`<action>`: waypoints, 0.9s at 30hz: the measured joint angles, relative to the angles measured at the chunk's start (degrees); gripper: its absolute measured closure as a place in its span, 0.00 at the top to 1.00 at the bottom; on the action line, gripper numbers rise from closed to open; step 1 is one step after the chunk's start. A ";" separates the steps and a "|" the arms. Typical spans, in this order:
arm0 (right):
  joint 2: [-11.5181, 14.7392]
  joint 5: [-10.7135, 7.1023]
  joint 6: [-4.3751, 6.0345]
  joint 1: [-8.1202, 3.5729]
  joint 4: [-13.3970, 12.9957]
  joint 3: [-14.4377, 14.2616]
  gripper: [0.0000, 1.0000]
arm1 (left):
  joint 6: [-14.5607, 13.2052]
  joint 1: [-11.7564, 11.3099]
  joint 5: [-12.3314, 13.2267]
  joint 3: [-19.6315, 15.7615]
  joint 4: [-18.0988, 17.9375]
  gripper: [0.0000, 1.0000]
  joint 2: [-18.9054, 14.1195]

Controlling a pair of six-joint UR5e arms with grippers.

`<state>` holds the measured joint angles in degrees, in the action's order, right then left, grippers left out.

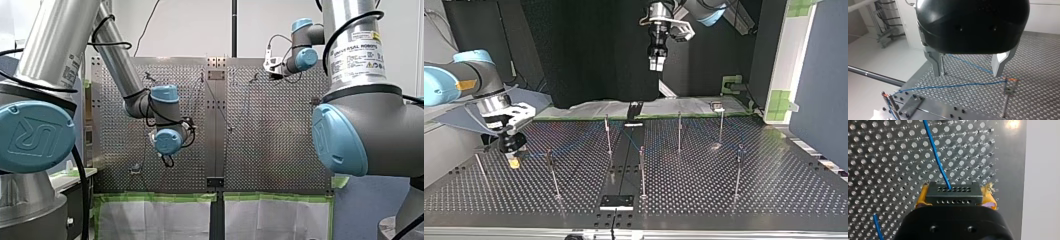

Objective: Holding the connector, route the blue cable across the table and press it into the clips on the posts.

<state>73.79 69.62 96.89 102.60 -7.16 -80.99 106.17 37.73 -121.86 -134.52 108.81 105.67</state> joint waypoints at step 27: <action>0.01 0.09 -0.02 -0.07 0.03 -0.01 0.00 | 0.00 0.00 0.00 -3.16 -0.07 1.00 0.00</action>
<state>73.80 69.71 96.87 102.53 -7.12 -81.01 106.17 37.73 -121.86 -137.68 108.73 105.67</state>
